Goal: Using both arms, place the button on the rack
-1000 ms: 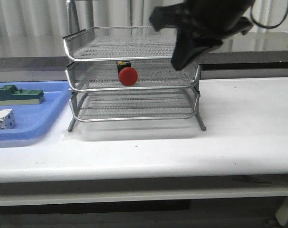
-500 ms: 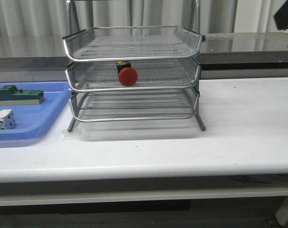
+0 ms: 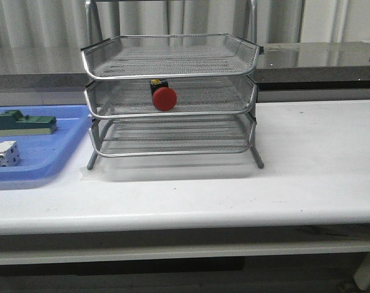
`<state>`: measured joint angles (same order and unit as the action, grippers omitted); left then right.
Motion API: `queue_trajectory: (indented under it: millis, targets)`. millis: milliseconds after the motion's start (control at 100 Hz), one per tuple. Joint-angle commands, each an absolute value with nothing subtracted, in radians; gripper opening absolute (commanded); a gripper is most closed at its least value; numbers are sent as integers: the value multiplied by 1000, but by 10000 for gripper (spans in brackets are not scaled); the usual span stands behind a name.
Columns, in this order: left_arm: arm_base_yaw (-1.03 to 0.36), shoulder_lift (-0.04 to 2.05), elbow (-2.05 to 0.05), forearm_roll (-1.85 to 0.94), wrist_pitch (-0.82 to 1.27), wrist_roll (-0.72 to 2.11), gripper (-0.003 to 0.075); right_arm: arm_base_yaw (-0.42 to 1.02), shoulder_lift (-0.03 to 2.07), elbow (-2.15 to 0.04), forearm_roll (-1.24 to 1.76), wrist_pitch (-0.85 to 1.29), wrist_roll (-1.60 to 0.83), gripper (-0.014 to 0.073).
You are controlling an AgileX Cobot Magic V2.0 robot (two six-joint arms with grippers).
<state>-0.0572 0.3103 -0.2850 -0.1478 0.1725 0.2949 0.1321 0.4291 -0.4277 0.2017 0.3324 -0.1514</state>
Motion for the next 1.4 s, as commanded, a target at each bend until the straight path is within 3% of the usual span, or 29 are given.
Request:
queue_trajectory:
  millis: [0, 310, 1390]
  targets:
    - [-56, 317, -312, -158, 87, 283, -20, 95, 354, -428, 195, 306, -155, -57]
    - [-56, 317, -312, -158, 87, 283, -20, 78, 228, -418, 173, 424, -156, -57]
    - [-56, 317, -312, -158, 87, 283, -20, 77, 163, -366, 122, 365, -154, -57]
